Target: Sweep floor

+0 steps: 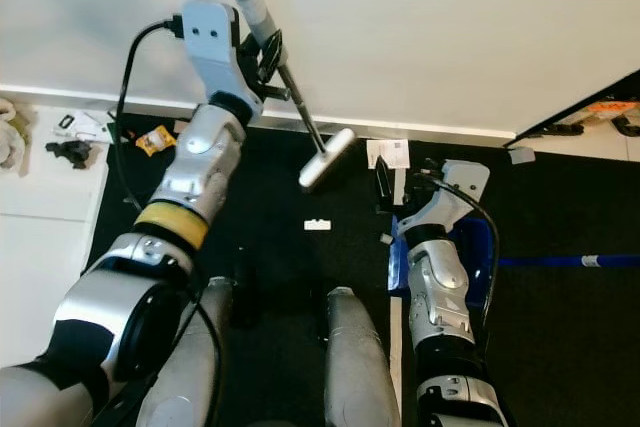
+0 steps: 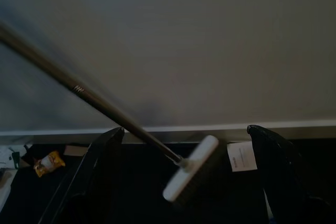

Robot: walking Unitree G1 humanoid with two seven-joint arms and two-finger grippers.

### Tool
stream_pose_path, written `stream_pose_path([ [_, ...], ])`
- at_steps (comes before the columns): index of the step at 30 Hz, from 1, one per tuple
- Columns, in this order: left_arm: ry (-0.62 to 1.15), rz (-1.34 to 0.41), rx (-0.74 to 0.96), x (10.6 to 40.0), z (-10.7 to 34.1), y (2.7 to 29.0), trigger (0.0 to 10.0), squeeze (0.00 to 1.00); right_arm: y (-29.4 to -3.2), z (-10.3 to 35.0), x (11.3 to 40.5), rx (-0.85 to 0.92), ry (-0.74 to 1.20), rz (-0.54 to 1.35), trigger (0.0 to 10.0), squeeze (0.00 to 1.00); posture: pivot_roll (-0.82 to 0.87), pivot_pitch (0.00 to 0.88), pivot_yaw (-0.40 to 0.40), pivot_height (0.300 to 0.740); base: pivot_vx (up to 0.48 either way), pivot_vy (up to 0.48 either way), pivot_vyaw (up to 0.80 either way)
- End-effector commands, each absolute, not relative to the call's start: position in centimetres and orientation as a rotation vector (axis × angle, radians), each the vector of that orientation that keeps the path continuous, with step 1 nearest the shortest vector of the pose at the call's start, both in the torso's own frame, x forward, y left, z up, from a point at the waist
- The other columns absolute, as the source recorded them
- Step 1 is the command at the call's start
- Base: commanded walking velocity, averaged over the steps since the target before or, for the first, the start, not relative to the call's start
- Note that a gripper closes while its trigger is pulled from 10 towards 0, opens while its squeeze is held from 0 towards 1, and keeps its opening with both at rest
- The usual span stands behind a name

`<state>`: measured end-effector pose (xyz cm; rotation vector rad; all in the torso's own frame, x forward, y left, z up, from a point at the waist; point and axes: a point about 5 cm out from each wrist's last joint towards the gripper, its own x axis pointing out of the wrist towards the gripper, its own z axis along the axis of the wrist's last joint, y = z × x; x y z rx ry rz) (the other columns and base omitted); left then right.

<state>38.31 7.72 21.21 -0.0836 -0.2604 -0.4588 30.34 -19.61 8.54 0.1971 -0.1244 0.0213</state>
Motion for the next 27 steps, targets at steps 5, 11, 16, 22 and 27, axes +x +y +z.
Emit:
stream_pose_path([
  [5,-0.185,-0.209,0.031,37.9,19.2,15.9,10.0,0.00,-20.3,6.0,30.0,0.231,0.003,-0.034,10.0,0.00,0.03,0.278,-0.013,0.731,0.000,0.000,0.00],
  [11,-0.151,-0.029,0.131,35.9,16.9,20.8,10.0,0.00,-19.3,5.7,30.4,0.248,0.020,0.006,10.0,0.00,0.05,0.207,-0.031,0.731,0.000,0.000,0.00],
  [16,-0.154,0.131,0.084,34.3,15.3,23.2,10.0,0.00,-18.9,5.0,30.6,0.252,0.052,0.006,10.0,0.00,0.07,0.159,-0.048,0.731,0.000,0.000,0.00],
  [22,-0.124,0.134,0.018,33.7,13.9,23.5,10.0,0.00,-19.3,4.8,30.8,0.256,0.066,-0.009,10.0,0.00,0.07,0.149,-0.055,0.731,0.000,0.000,0.00],
  [27,-0.090,0.143,0.045,33.5,12.7,23.0,10.0,0.00,-19.5,4.7,30.8,0.255,0.069,-0.018,10.0,0.00,0.07,0.141,-0.057,0.731,0.000,0.150,0.00],
])
